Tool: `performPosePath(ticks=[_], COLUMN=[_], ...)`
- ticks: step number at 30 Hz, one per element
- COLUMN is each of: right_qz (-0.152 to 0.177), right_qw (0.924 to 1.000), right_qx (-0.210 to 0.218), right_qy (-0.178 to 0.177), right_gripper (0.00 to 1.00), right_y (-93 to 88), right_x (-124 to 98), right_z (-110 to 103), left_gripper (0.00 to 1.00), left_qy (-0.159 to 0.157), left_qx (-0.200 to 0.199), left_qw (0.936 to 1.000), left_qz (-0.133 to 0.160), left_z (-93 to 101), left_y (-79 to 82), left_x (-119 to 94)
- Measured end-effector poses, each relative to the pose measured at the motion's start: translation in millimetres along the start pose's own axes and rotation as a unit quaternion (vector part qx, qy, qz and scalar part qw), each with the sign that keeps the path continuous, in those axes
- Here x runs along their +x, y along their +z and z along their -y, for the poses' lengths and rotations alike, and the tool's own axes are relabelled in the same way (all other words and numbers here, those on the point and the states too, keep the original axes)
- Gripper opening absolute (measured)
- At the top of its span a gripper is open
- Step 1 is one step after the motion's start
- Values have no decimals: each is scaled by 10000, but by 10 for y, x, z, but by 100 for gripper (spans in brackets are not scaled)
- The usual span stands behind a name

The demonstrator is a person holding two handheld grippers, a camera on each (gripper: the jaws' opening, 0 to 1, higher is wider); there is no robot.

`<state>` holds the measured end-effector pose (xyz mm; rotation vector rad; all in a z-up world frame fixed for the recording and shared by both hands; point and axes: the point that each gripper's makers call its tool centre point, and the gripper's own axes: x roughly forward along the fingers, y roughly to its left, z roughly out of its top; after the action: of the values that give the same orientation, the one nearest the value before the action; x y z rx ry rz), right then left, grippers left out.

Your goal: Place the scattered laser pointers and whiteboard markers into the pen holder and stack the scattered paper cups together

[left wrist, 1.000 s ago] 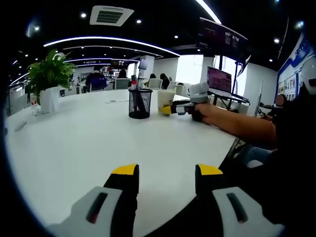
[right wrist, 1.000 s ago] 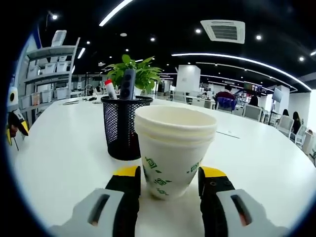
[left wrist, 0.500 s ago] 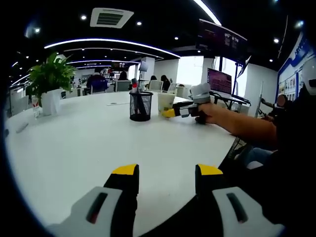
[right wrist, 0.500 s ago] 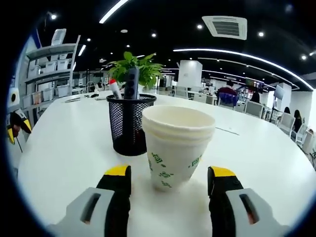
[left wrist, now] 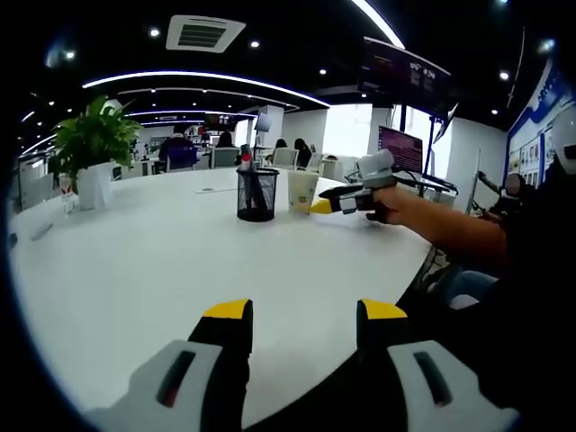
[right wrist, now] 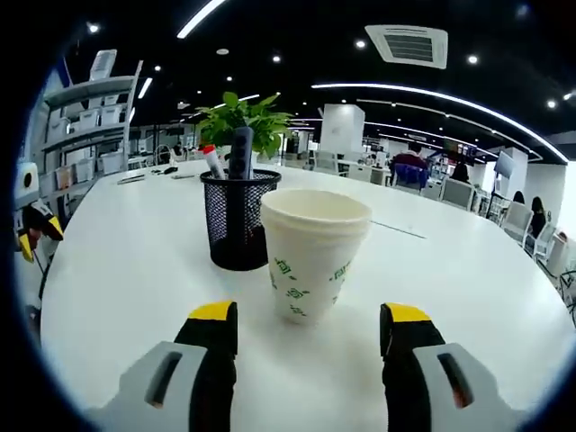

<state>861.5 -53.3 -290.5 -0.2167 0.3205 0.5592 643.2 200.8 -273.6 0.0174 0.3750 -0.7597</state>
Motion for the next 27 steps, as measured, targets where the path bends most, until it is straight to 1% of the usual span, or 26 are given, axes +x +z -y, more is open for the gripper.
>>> performPosePath(ticks=[4, 8, 10, 14, 17, 27], right_qz=[0, 35, 53, 62, 69, 143], right_qw=[10000, 9999, 9999, 9999, 9998, 9997], right_qx=[63, 138, 146, 148, 174, 216], right_qy=[14, 14, -2, -21, -13, 26], right_gripper=[66, 66, 66, 66, 66, 64], right_y=[-29, -67, -93, -109, -141, -188], right_x=[-55, -148, -212, -261, -366, -595], right_z=[-6, -33, -56, -69, -118, -243], left_gripper=[48, 48, 48, 49, 49, 49], left_qy=[7, -7, 3, 9, 13, 36], left_qx=[6, 49, 51, 66, 83, 116], left_qw=[10000, 10000, 10000, 10000, 10000, 9999], left_qz=[7, 2, 5, -3, -4, -52], left_z=[9, 60, 81, 98, 122, 222], left_y=[12, 22, 23, 22, 25, -21], left_x=[3, 13, 9, 3, -6, -25])
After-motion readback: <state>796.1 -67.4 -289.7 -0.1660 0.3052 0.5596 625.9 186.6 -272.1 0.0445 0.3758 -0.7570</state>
